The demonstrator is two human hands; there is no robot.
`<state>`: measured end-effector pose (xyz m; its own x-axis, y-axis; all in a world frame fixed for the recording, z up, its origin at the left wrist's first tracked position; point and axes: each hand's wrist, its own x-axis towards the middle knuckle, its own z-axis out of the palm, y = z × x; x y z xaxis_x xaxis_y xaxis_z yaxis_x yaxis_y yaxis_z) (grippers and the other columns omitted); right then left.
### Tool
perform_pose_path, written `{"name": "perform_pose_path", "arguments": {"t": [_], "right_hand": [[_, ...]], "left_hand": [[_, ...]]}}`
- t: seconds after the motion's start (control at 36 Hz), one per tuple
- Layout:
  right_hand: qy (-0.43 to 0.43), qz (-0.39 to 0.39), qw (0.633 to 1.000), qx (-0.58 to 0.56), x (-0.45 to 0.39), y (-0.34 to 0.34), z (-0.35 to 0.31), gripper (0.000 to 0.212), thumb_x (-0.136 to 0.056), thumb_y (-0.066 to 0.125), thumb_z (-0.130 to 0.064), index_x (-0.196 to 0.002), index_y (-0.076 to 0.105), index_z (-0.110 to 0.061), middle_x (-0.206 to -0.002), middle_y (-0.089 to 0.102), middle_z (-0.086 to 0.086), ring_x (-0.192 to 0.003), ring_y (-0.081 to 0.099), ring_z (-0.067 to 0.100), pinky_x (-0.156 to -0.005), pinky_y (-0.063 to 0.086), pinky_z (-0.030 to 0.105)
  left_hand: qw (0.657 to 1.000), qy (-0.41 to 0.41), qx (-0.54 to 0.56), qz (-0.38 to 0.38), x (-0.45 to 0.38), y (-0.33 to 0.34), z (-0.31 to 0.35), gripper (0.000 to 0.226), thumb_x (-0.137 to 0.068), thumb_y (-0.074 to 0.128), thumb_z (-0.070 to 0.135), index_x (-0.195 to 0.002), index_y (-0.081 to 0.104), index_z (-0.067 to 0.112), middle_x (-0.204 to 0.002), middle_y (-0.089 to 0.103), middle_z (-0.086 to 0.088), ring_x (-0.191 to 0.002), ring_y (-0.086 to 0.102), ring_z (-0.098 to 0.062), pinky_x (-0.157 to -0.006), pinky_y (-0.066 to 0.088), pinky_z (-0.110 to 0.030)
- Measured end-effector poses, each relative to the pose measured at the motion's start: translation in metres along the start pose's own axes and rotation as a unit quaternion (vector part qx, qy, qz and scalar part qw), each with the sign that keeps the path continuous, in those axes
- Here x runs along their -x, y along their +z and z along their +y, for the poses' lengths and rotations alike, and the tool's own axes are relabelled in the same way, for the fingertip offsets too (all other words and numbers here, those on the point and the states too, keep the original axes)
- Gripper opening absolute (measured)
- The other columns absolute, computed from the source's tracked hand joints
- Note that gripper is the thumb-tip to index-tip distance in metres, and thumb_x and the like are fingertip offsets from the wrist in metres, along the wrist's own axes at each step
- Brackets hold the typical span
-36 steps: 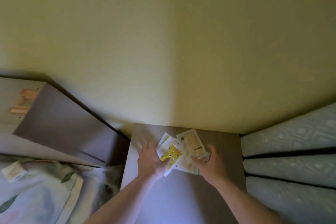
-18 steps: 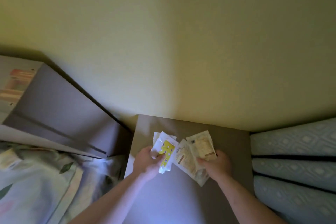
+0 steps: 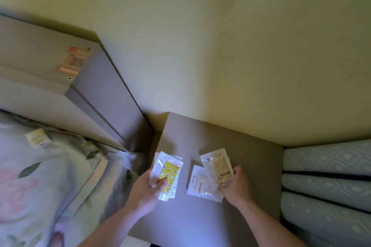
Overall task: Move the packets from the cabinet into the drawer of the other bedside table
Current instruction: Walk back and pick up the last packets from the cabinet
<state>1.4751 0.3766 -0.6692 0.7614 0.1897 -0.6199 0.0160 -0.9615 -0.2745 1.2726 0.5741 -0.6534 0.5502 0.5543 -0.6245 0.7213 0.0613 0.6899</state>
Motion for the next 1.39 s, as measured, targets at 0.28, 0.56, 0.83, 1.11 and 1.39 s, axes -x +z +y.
{"name": "perform_pose_path", "arguments": {"t": [0.28,0.56,0.83,1.11,1.39], "right_hand": [[-0.026,-0.066,0.991,-0.111,0.011,0.001,0.014,0.017,-0.088,0.070,-0.014,-0.105,0.071,-0.014,-0.092,0.073,0.003,-0.082,0.069,0.021,-0.073,0.056,0.034],[0.020,0.034,0.974,-0.224,0.041,-0.038,0.043,0.029,-0.101,0.060,-0.024,-0.126,0.066,-0.010,-0.116,0.071,0.011,-0.099,0.066,0.028,-0.082,0.053,0.037],[-0.045,0.041,0.962,-0.266,0.047,-0.050,-0.005,0.031,-0.100,0.059,-0.039,-0.115,0.069,-0.015,-0.102,0.073,0.003,-0.086,0.068,0.018,-0.069,0.055,0.031],[-0.040,-0.001,0.975,-0.219,0.005,0.011,-0.051,0.032,-0.097,0.068,-0.023,-0.120,0.070,-0.002,-0.120,0.070,0.018,-0.101,0.070,0.033,-0.086,0.058,0.040],[-0.083,0.022,0.981,-0.176,0.033,0.000,-0.049,0.025,-0.092,0.072,-0.009,-0.116,0.073,-0.008,-0.109,0.075,0.010,-0.101,0.072,0.032,-0.084,0.061,0.046]], "left_hand": [[0.998,-0.034,0.040,0.034,0.042,0.001,-0.015,0.009,-0.091,0.072,0.030,-0.100,0.069,0.030,-0.092,0.077,0.014,-0.085,0.072,-0.004,-0.076,0.056,-0.025],[0.992,-0.052,0.086,0.078,0.108,-0.008,-0.018,0.026,-0.077,0.071,0.045,-0.098,0.071,0.030,-0.090,0.077,0.014,-0.083,0.070,0.000,-0.075,0.053,-0.026],[0.984,-0.044,0.096,0.140,0.145,-0.017,-0.031,0.017,-0.089,0.076,0.026,-0.105,0.070,0.029,-0.092,0.077,0.017,-0.084,0.071,0.001,-0.074,0.052,-0.017],[0.977,-0.037,0.100,0.186,0.150,-0.026,-0.042,0.017,-0.088,0.076,0.031,-0.103,0.070,0.034,-0.094,0.076,0.021,-0.089,0.072,0.001,-0.082,0.051,-0.024],[0.958,-0.090,0.084,0.258,0.203,-0.046,-0.041,0.014,-0.079,0.085,0.024,-0.080,0.071,0.026,-0.070,0.072,0.012,-0.063,0.065,-0.002,-0.062,0.044,-0.023]]}}
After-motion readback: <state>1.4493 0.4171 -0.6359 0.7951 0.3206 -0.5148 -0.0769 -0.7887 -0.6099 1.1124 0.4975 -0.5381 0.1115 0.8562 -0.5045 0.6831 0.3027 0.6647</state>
